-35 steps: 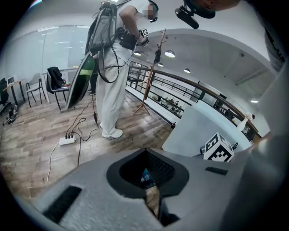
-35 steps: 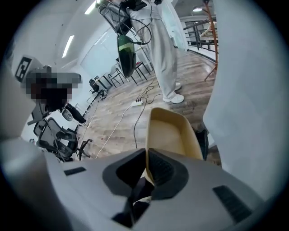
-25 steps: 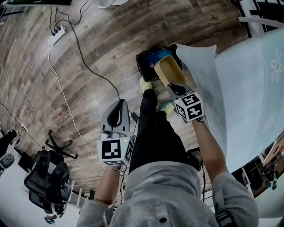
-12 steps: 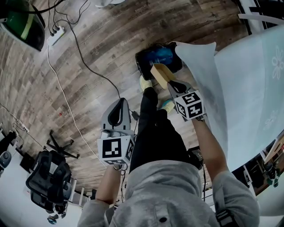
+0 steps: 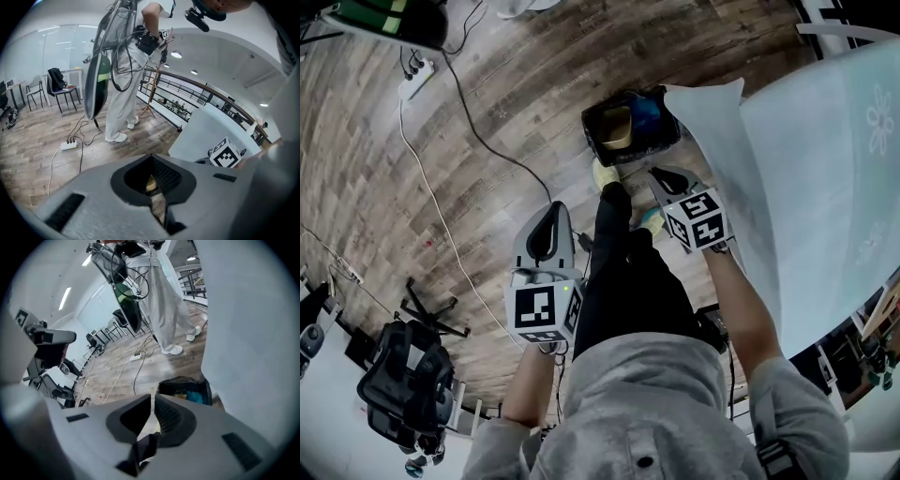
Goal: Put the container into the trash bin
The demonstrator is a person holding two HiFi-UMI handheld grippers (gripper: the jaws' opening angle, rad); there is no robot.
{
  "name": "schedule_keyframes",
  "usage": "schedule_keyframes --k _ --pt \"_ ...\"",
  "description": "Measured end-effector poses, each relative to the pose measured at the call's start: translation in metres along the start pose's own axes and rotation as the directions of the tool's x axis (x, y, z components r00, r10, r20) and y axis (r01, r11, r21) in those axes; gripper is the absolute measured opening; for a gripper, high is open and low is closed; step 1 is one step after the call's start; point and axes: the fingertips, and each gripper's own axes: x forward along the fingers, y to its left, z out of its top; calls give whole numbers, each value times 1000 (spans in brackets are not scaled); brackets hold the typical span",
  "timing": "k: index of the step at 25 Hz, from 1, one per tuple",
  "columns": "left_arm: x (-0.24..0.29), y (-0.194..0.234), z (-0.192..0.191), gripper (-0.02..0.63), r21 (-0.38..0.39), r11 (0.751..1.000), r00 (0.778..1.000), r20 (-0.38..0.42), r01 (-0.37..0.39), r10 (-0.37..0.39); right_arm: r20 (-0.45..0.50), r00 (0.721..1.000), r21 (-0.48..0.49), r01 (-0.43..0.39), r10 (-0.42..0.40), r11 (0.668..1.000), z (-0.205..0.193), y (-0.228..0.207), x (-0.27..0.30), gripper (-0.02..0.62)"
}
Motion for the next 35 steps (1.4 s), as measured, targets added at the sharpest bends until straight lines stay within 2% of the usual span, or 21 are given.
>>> schedule_keyframes --k 8,17,22,26,30,35 --pt "-12 -20 18 20 40 999 999 39 18 -19 141 990 -34 35 -30 999 33 7 -35 37" --pt "-30 -56 47 19 107 994 994 99 37 -48 307 950 -102 86 -51 991 76 19 -97 34" --pt "-51 -88 61 19 152 987 988 134 60 -80 403 913 -102 114 -63 988 99 29 -157 29" --pt "-62 -110 70 20 188 980 981 167 69 -101 486 869 -91 152 -90 984 111 29 -201 28" --pt "-82 -131 75 20 223 972 975 190 75 -119 543 832 -54 167 -112 984 109 37 -245 28" --pt "-103 -160 84 20 291 953 961 227 86 -156 606 787 -70 198 -116 978 98 51 -290 28"
